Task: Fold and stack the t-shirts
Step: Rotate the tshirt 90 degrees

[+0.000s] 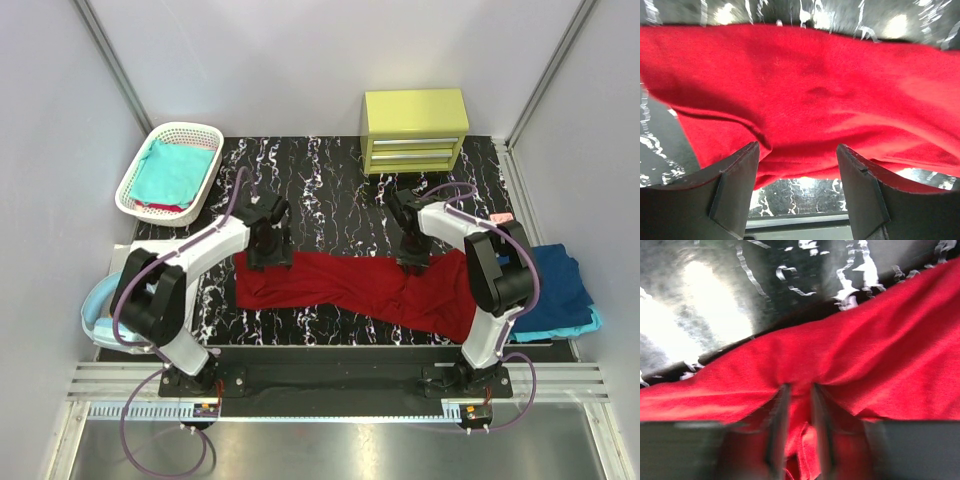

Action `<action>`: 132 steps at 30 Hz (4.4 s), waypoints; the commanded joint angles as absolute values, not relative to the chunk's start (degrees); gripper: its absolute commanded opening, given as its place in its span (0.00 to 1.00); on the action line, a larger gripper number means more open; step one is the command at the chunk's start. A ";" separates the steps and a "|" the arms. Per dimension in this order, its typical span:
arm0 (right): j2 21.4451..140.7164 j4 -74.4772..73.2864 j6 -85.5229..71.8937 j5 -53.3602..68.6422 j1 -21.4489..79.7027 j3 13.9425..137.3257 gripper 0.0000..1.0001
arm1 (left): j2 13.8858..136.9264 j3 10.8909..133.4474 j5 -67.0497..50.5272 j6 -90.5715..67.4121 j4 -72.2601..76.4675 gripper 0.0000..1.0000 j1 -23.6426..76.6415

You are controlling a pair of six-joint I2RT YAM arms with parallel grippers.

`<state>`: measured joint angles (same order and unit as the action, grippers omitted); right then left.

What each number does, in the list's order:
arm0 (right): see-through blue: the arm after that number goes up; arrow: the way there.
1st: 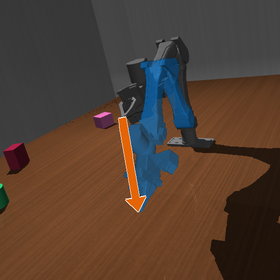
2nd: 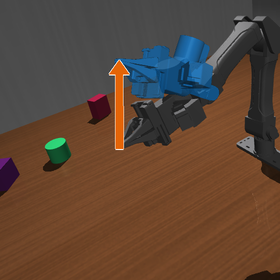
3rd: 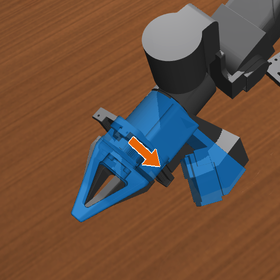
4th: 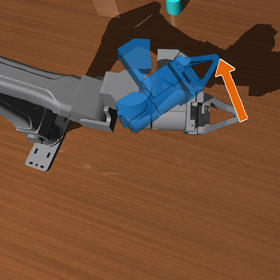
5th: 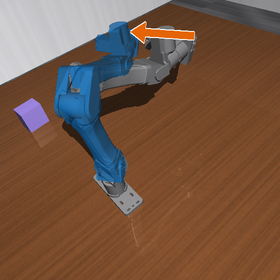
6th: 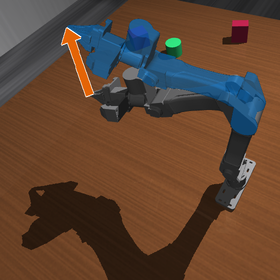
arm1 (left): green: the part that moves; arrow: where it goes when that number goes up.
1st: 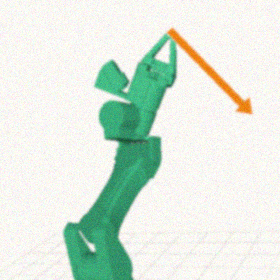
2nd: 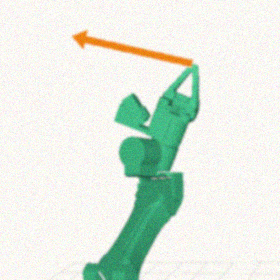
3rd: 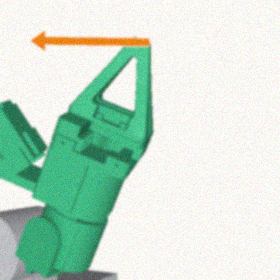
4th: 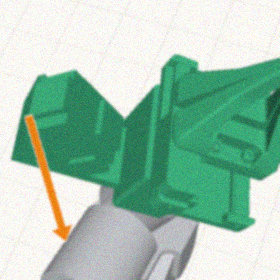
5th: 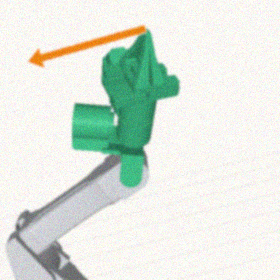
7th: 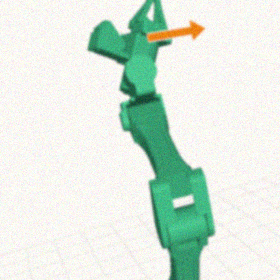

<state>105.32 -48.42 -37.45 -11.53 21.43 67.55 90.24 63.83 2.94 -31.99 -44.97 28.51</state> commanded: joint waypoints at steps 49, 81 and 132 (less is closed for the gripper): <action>100.99 -53.09 -57.13 -13.97 25.93 53.79 0.50 | 99.49 58.62 -7.21 -30.76 -39.20 0.59 32.43; 91.95 -37.18 -63.36 -12.75 29.09 45.35 0.65 | 95.36 56.86 -8.88 -31.02 -39.64 0.56 32.96; 151.87 -63.36 -36.65 -0.28 22.85 145.79 0.00 | 103.88 71.07 -10.20 -38.93 -45.26 0.00 58.44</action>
<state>147.44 -63.33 -38.81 -3.51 22.17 137.97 100.55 63.37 -8.14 -36.95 -42.63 55.16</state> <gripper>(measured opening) 0.019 0.028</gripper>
